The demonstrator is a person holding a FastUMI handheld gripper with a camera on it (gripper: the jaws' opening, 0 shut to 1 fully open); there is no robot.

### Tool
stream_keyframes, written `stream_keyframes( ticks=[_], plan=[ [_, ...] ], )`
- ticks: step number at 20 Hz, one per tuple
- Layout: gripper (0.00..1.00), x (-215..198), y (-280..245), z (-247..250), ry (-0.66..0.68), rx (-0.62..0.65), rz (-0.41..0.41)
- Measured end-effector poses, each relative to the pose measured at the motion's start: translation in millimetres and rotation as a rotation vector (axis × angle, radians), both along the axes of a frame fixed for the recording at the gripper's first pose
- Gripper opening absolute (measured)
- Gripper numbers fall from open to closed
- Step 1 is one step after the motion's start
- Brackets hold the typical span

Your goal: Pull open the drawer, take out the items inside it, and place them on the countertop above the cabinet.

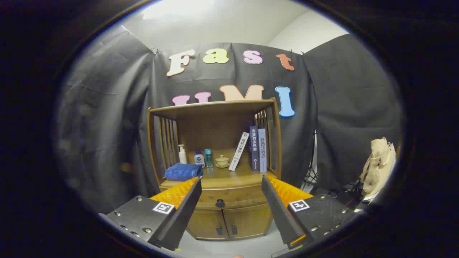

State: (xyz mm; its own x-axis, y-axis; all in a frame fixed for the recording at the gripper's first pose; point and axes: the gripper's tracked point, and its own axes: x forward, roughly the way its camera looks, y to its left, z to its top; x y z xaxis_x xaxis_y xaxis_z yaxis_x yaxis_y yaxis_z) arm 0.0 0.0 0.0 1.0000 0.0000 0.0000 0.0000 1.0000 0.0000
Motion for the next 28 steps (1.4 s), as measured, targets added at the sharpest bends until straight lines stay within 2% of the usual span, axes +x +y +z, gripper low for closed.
stream_keyframes(
  ticks=[16, 28],
  plan=[
    [1.0, 2, 1, -7, -0.007, 0.0, 0.006],
    [1.0, 18, 9, -40, 0.016, -0.008, 0.032]
  ],
)
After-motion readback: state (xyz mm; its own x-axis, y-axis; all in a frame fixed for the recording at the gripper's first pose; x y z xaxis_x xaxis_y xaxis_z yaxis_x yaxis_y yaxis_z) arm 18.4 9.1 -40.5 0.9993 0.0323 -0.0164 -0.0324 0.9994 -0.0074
